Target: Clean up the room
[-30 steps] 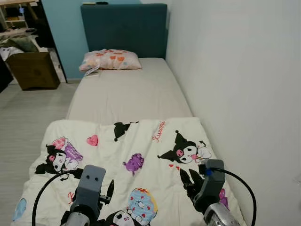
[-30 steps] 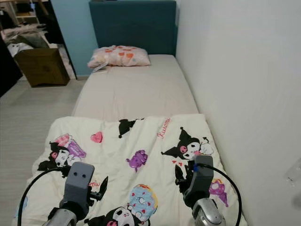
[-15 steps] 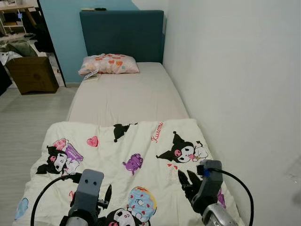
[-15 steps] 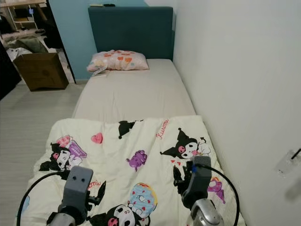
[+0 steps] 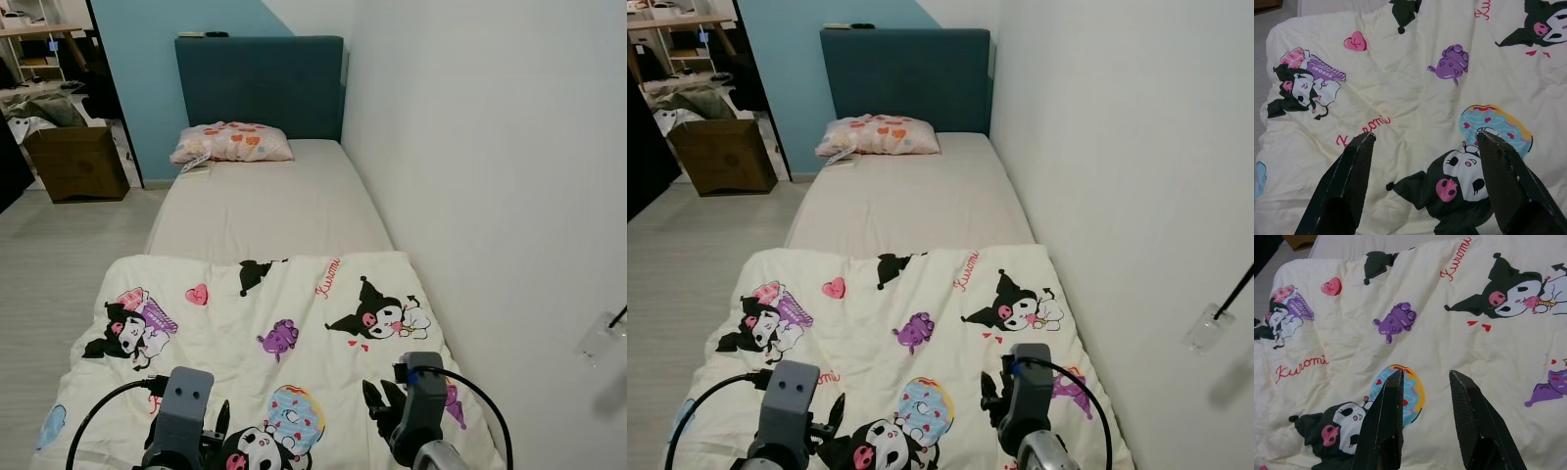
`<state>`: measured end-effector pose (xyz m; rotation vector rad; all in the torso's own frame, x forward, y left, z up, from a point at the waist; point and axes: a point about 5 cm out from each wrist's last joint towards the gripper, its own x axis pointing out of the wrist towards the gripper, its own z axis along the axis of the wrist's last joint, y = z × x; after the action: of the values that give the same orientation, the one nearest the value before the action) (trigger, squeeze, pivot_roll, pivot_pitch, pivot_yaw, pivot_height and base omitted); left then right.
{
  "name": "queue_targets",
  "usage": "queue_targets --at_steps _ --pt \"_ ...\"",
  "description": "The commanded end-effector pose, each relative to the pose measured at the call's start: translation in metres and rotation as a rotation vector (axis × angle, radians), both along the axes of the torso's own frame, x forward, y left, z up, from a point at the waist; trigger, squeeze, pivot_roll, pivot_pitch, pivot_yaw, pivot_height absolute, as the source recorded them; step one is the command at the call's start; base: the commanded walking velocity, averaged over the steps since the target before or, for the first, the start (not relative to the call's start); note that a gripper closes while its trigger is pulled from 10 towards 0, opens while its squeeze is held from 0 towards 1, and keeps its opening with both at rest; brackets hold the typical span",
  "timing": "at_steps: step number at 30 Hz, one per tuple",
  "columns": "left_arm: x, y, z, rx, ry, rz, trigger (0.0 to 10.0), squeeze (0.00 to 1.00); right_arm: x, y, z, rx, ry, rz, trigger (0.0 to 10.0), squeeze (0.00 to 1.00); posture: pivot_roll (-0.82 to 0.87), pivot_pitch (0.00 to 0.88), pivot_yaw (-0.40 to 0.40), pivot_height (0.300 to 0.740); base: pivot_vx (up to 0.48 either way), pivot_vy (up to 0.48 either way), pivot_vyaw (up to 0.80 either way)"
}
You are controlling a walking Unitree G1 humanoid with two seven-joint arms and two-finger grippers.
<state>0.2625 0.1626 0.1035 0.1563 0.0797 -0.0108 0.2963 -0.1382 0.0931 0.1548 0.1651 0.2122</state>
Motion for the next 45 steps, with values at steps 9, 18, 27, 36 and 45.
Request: queue_targets --at_steps 9,18,27,36,45 --pt "-0.0045 -0.0032 -0.007 -0.002 0.022 -0.012 10.0 0.0 -0.004 -0.0005 -0.0101 -0.007 0.026 0.005 10.0 0.0 0.04 0.172 -0.022 0.74 0.0 0.0 0.0" --pt "-0.0054 -0.004 -0.0039 -0.008 0.004 -0.015 10.0 0.0 -0.0033 0.0002 -0.0102 0.0 0.024 0.008 10.0 0.0 0.04 0.174 -0.024 0.74 0.0 0.0 0.0" --pt "-0.0064 -0.0083 -0.0027 -0.024 -0.002 -0.044 10.0 0.0 -0.0038 -0.0002 -0.0101 0.004 0.02 0.015 10.0 0.0 0.04 0.177 -0.023 0.74 0.0 0.075 0.0" --pt "-0.007 -0.0101 -0.0014 -0.032 -0.011 -0.055 10.0 0.0 -0.0033 -0.0002 -0.0094 0.01 0.017 0.011 10.0 0.0 0.04 0.18 -0.024 0.74 0.0 0.46 0.0" --pt "-0.0085 -0.0072 -0.0002 -0.025 -0.012 -0.06 10.0 0.0 -0.0032 0.0011 -0.009 0.018 0.013 0.011 10.0 0.0 0.05 0.183 -0.018 0.74 0.0 0.48 0.0"
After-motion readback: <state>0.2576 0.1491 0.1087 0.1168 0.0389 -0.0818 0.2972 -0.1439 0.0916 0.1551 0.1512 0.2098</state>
